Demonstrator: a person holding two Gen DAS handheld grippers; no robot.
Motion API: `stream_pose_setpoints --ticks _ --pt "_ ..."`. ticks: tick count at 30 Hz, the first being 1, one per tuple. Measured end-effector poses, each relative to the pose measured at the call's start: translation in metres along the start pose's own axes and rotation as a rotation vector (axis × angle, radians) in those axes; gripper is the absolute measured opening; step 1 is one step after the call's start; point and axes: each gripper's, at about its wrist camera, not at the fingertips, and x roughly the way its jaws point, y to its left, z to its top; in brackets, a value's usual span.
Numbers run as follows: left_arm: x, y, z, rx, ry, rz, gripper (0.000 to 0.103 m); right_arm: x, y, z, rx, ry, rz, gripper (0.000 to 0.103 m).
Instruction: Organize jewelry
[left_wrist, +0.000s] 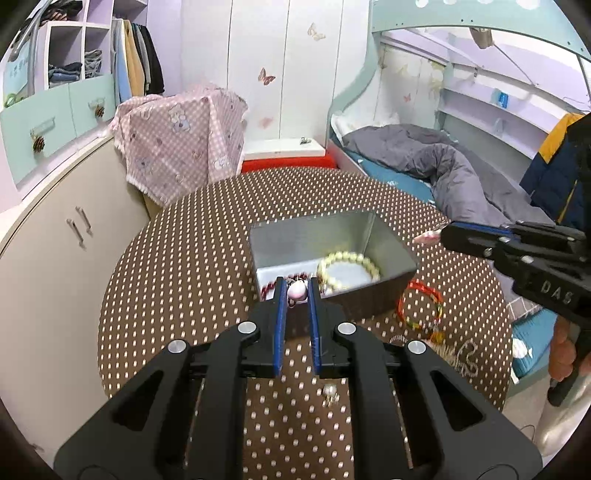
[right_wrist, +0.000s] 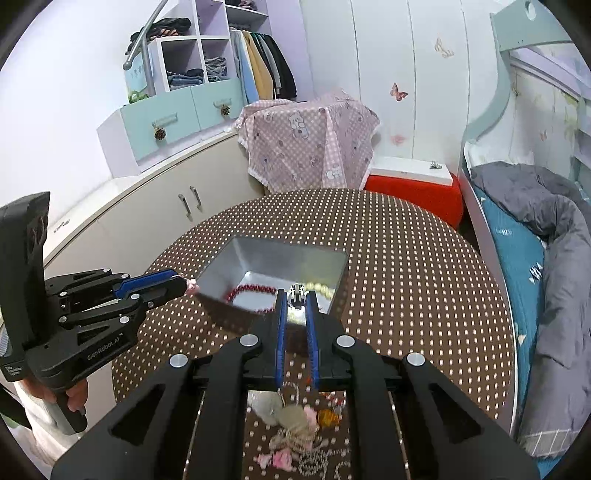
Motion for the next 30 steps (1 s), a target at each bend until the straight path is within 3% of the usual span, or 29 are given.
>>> stream_pose_setpoints --ticks 13,15,16,17,19,30 --pt "0.021 -0.008 0.017 0.027 0.007 -0.010 0.013 0.025 0.000 0.012 -0.035 0.039 0.037 0.010" --pt "0.023 -0.009 0.017 0.032 0.012 -0.007 0.038 0.026 -0.002 0.013 -0.030 0.044 0.031 0.015" --pt "0.022 -0.009 0.017 0.028 0.000 -0.001 0.073 0.026 -0.005 0.013 -0.024 0.045 0.024 0.024" --pt "0.020 -0.008 0.018 0.022 -0.020 0.004 0.078 0.026 -0.006 0.013 -0.022 0.046 0.020 0.038" --pt "0.017 -0.006 0.019 0.012 -0.030 -0.010 0.078 0.024 -0.009 0.012 -0.018 0.035 -0.004 0.046" --pt "0.018 -0.002 0.017 0.003 -0.011 0.011 0.078 0.017 -0.012 0.007 -0.014 0.038 -0.017 0.049"
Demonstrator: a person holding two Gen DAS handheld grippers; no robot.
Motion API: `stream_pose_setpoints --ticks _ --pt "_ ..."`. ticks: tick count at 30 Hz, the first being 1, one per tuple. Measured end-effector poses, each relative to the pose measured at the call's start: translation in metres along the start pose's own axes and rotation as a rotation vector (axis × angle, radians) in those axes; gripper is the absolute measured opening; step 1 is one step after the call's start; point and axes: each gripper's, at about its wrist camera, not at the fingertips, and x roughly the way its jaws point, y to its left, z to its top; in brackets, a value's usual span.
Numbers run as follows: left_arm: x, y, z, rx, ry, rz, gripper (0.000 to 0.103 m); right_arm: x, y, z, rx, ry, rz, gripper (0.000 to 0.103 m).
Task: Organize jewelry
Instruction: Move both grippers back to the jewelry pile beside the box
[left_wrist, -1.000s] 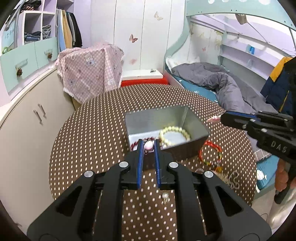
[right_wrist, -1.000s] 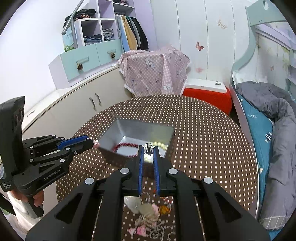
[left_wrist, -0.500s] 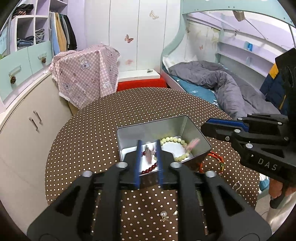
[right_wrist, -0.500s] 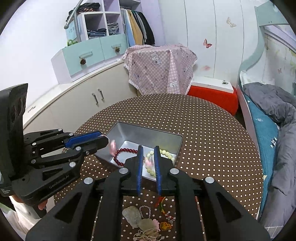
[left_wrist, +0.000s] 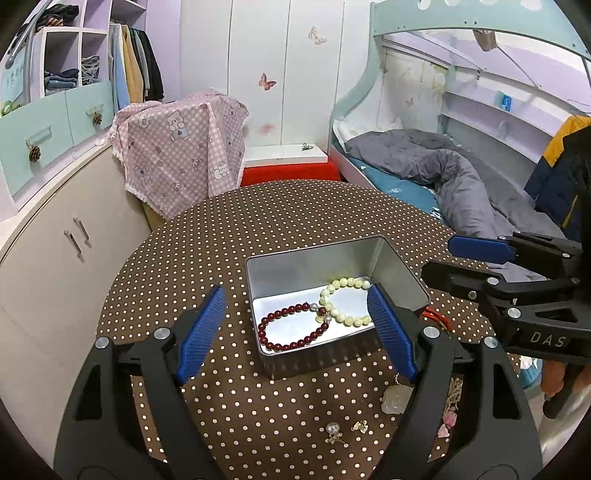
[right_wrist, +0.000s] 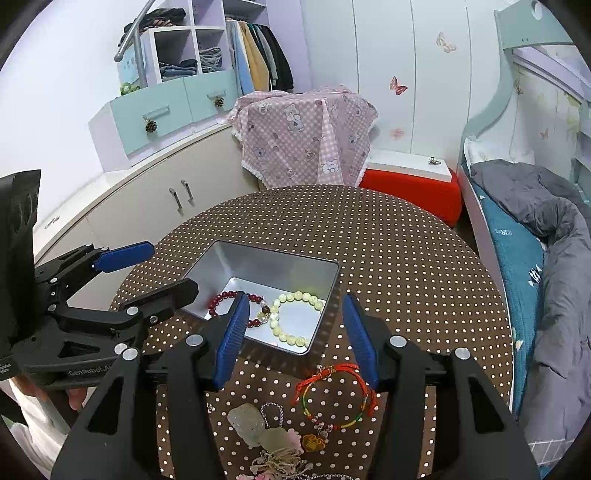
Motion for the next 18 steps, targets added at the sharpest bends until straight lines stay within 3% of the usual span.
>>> stream_pose_setpoints --ticks 18 --pt "-0.022 0.005 -0.023 -0.014 -0.002 -0.007 0.078 -0.011 0.014 -0.021 -0.010 0.019 0.016 0.049"
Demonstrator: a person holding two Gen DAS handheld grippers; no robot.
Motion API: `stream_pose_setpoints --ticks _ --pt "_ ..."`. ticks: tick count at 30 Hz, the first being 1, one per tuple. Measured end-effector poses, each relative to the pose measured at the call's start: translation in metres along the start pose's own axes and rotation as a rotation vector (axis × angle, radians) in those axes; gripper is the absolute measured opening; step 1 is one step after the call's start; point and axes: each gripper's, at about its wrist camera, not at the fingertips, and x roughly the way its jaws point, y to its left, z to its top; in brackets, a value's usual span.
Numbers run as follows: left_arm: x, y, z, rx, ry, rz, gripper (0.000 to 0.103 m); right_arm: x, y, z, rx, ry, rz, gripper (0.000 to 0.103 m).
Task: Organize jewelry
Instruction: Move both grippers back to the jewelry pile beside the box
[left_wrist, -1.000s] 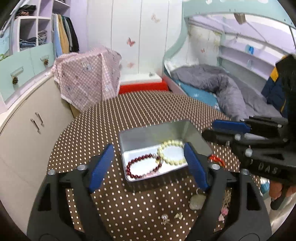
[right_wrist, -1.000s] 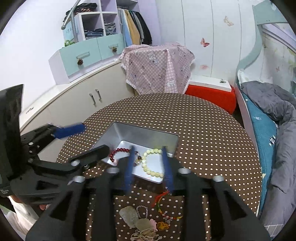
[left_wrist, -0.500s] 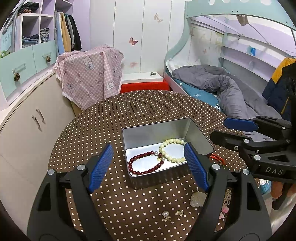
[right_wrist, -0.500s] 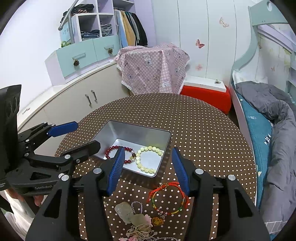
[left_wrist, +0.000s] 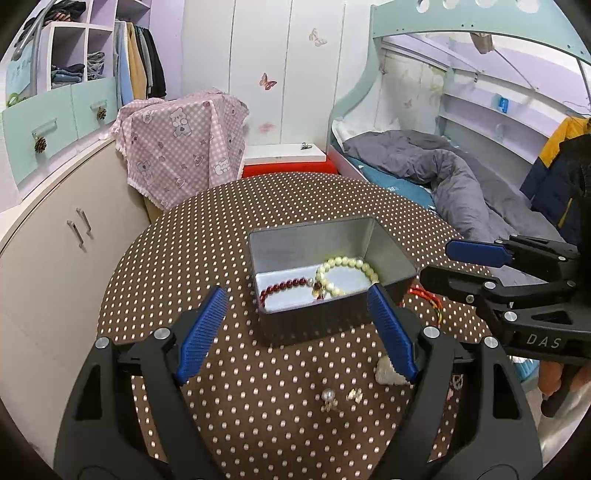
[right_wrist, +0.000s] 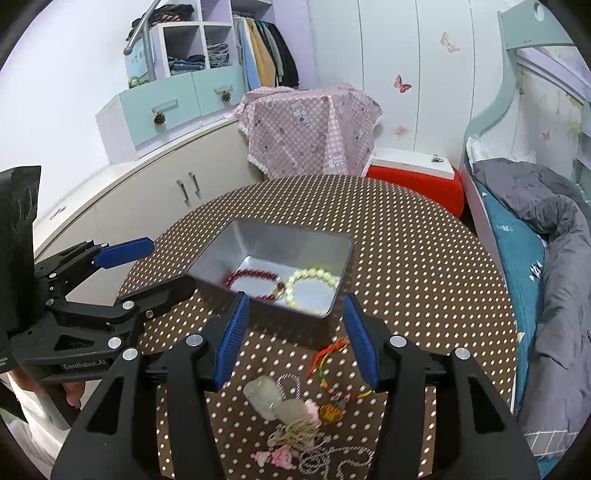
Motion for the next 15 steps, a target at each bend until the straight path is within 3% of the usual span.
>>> stream_pose_setpoints --ticks 7,15 --pt "-0.009 0.014 -0.024 -0.038 0.031 0.019 0.078 0.009 0.019 -0.015 -0.020 0.055 0.065 0.049" --pt "-0.015 0.031 -0.048 -0.077 0.062 0.042 0.078 0.028 0.045 -0.038 -0.064 0.150 0.120 0.036"
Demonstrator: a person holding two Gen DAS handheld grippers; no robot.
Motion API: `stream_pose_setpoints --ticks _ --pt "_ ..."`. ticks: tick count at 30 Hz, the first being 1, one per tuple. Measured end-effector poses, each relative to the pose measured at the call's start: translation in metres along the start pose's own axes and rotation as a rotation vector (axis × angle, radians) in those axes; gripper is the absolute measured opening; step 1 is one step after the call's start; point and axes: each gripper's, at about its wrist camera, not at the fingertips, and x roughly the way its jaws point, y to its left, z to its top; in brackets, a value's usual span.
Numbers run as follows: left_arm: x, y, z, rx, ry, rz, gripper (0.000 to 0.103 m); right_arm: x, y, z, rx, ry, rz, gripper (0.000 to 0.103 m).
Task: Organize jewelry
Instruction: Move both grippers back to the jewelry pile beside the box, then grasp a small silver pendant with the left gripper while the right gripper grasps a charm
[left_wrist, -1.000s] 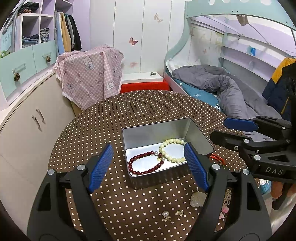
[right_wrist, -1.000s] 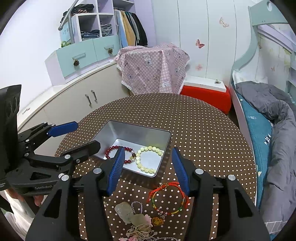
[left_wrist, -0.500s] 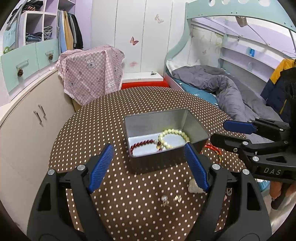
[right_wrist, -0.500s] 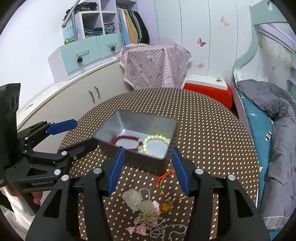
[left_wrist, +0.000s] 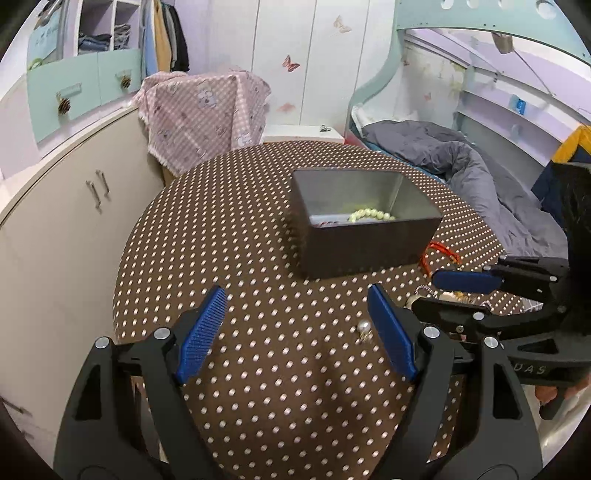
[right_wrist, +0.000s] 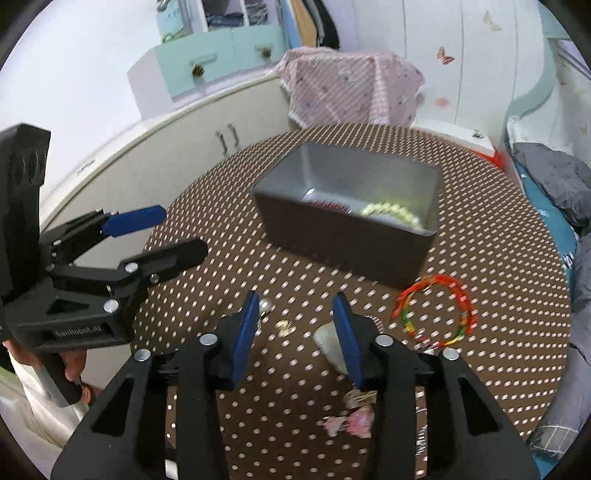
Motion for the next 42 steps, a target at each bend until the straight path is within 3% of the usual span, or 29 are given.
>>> stream_pose_setpoints --ticks 16,22,35,36,42 --pt "0.001 0.010 -0.025 -0.019 0.049 -0.003 0.078 0.031 0.023 -0.011 -0.056 0.098 -0.018 0.023" --pt "0.006 0.008 -0.031 -0.021 0.069 -0.022 0.078 0.036 0.021 -0.012 -0.063 0.099 -0.050 0.007" --pt "0.026 -0.023 -0.029 0.030 0.103 -0.138 0.075 0.020 0.004 -0.011 0.018 0.043 -0.048 0.006" --pt "0.028 -0.026 -0.029 0.039 0.105 -0.139 0.074 0.017 0.002 -0.010 0.023 0.034 -0.048 0.006" --pt "0.044 -0.039 -0.029 0.080 0.142 -0.136 0.040 0.003 -0.010 -0.011 0.056 0.000 -0.060 0.006"
